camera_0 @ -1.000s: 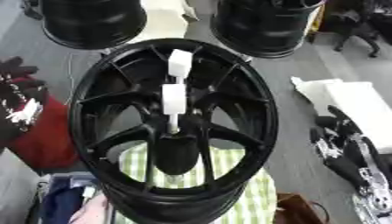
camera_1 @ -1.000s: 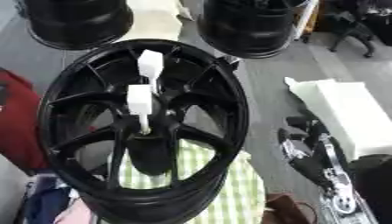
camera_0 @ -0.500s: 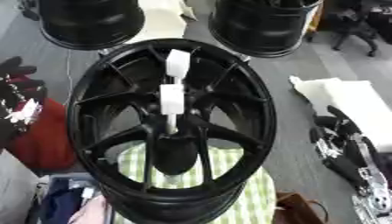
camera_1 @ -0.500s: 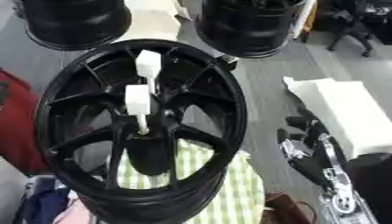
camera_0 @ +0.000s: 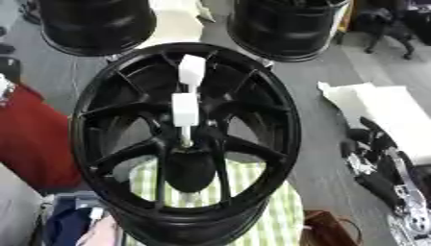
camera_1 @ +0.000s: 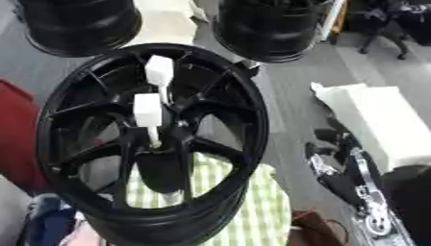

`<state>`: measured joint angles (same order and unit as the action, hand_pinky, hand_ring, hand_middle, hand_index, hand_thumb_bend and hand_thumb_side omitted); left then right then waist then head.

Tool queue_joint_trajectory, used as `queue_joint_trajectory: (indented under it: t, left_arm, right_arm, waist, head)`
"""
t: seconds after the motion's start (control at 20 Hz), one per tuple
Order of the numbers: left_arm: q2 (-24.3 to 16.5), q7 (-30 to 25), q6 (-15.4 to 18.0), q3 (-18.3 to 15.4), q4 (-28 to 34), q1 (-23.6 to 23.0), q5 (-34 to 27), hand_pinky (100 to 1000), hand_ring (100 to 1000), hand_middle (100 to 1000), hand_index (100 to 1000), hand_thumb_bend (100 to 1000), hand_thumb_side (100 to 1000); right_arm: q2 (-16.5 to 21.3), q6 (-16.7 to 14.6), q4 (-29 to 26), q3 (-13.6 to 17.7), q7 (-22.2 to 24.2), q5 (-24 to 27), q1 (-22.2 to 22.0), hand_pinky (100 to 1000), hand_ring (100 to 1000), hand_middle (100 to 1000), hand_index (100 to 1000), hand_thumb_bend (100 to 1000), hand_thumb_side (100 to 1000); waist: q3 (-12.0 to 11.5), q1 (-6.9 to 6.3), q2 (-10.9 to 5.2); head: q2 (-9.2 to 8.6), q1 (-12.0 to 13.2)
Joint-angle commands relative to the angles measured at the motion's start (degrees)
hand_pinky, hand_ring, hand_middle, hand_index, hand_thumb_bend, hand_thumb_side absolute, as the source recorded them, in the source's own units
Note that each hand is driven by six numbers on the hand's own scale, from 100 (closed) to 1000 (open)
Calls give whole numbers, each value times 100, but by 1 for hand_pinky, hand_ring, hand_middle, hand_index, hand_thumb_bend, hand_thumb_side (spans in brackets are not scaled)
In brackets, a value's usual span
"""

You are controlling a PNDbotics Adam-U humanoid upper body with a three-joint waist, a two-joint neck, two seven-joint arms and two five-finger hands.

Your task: Pull the pin out of the wheel hub.

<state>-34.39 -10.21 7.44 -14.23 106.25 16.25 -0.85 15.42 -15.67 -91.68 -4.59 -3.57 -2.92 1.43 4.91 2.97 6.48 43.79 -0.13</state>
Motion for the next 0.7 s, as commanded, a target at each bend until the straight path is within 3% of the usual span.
queue_joint_trajectory:
  t: [0.05,0.3,0.45,0.6,0.65,0.7]
  left_arm:
    - [-645,-67,188,158,-2,240,-72,785,775,796,934,282,342]
    - [-1613,-799,635,872,-194,822,-134,807,786,794,932,271,381]
    - [-2100,-1488,959,1509,-287,1354,-287,820,792,794,930,269,401]
    - [-2308,-2367,1196,2163,-380,1878,-376,822,794,788,924,253,368]
    - [-2327,-2720,1249,2415,-418,2052,-392,822,795,776,923,336,282]
    - [-2320,-3078,1284,2635,-473,2218,-404,824,796,782,921,230,338]
  right_arm:
    - [137,-10,-91,29,12,-27,37,695,837,744,950,262,384]
    - [159,-8,-76,-4,46,-32,26,695,837,744,950,261,384]
    - [170,-13,-58,-40,81,-34,14,695,837,744,950,262,384]
    - [196,-14,-43,-57,98,-32,-4,695,837,744,950,262,384]
    - [206,-16,-39,-61,102,-28,-9,695,837,744,950,252,387]
    - [215,-14,-33,-62,105,-31,-15,696,837,744,951,262,383]
  waist:
    - [7,-26,-92]
    - [69,-57,-145]
    - [155,-91,-187]
    - [238,-122,-220]
    - [268,-134,-230]
    - [288,-141,-238]
  head:
    - [33,-20]
    - [33,43]
    - [33,78]
    - [33,104]
    - [33,108]
    - [33,105]
